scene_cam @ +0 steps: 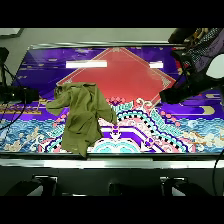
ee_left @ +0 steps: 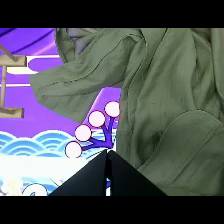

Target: Fold the clothes and pants, and hang the long-sleeved shirts on hangers.

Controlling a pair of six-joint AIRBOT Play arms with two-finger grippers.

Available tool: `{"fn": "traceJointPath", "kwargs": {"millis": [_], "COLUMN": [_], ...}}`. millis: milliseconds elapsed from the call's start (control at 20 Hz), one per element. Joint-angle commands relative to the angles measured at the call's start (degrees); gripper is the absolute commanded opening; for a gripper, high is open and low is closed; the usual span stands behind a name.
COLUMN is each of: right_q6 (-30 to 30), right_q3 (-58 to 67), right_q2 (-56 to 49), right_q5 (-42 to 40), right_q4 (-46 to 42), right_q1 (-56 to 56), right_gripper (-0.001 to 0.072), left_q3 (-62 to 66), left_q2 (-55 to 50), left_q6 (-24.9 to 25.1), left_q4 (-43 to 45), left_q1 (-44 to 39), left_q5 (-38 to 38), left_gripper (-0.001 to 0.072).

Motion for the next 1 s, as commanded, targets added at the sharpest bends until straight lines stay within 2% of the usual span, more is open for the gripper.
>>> {"fn": "traceJointPath", "kwargs": {"millis": [0,300,350,400,450,650,800,950], "right_q6": [-0.11,-0.11,-0.11,-0.11,-0.11,-0.11,-0.11,-0.11], "right_q3": [-0.02,-0.02,-0.02,-0.02,-0.02,-0.02,-0.02,-0.02], "right_q2": [0.04,0.04,0.04,0.04,0.04,0.04,0.04,0.04], "right_q5": [0.00,0.00,0.00,0.00,0.00,0.00,0.00,-1.90], "right_q4": [0.00,0.00,0.00,0.00,0.00,0.00,0.02,0.02], "right_q1": [0.04,0.04,0.04,0.04,0.04,0.04,0.04,0.04], "right_gripper": [0.0029,0.0029,0.0029,0.0029,0.0029,0.0029,0.0029,0.0029], "left_q3": [-0.02,-0.02,-0.02,-0.04,-0.11,-6.05,-17.29,-27.04], "left_q2": [0.04,0.00,-0.07,-0.07,-0.09,-0.72,-0.72,-2.03], "left_q6": [0.02,0.02,-0.02,-0.70,-1.90,-4.26,-3.96,2.05], "left_q4": [0.00,0.00,0.00,-0.04,0.02,-2.03,-12.92,-27.23], "left_q1": [0.04,0.04,0.04,0.04,0.07,4.68,13.68,23.19], "left_q5": [0.02,0.66,1.14,0.83,0.92,0.87,5.70,12.85], "left_gripper": [0.0020,0.0027,0.0159,0.0461,0.0720,0.0709,0.0710,0.0710]}}
